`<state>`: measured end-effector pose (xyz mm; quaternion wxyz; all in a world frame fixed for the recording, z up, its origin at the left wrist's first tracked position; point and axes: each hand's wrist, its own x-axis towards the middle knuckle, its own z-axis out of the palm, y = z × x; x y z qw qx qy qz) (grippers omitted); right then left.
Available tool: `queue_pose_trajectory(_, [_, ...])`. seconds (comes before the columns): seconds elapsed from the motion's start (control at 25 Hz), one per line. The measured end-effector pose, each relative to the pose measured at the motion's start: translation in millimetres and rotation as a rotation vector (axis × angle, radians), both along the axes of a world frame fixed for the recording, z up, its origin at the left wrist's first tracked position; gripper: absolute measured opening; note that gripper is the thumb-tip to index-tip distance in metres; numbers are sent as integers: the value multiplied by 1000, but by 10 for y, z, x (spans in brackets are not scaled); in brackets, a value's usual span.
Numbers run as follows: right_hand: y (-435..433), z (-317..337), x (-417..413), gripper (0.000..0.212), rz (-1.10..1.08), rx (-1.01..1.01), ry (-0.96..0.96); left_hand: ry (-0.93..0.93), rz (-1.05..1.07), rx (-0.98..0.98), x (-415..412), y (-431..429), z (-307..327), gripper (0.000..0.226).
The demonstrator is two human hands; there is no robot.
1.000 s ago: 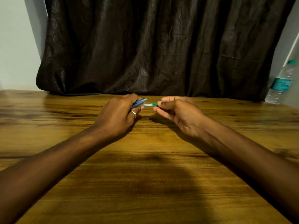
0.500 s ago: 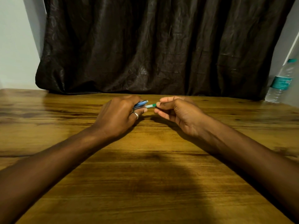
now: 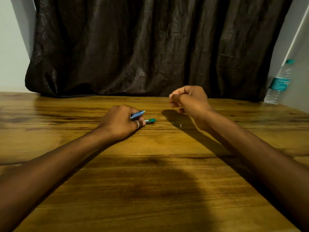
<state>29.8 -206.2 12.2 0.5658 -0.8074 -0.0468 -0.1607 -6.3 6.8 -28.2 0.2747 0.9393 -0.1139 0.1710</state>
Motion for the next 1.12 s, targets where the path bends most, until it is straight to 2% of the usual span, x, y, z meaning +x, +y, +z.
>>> queue_pose_trajectory(0.16, [-177, -28, 99, 7, -6, -363, -38, 79, 4, 9, 48, -20, 8, 12])
queue_pose_trajectory(0.24, [-245, -6, 94, 7, 6, -483, -25, 107, 3, -30, 65, -13, 16, 13])
queue_pose_trajectory(0.44, [-402, 148, 99, 13, 107, -780, 159, 45, 50, -181, 47, -14, 53, 25])
queue_pose_trajectory(0.56, [-426, 185, 90, 11, 229, -818, 281, -12, 58, -174, 15, -31, 33, 28])
queue_pose_trajectory(0.72, [-373, 156, 63, 14, 275, -861, 285, -42, 60, -133, -31, -52, 66, 33])
queue_pose_trajectory(0.96, [-359, 139, 26, 8, 266, -923, 219, -63, 48, -40, -60, -50, 44, 37])
queue_pose_trajectory(1.12, [-346, 170, 11, 7, 129, -888, 28, -72, 29, -96, -60, -42, 74, 39])
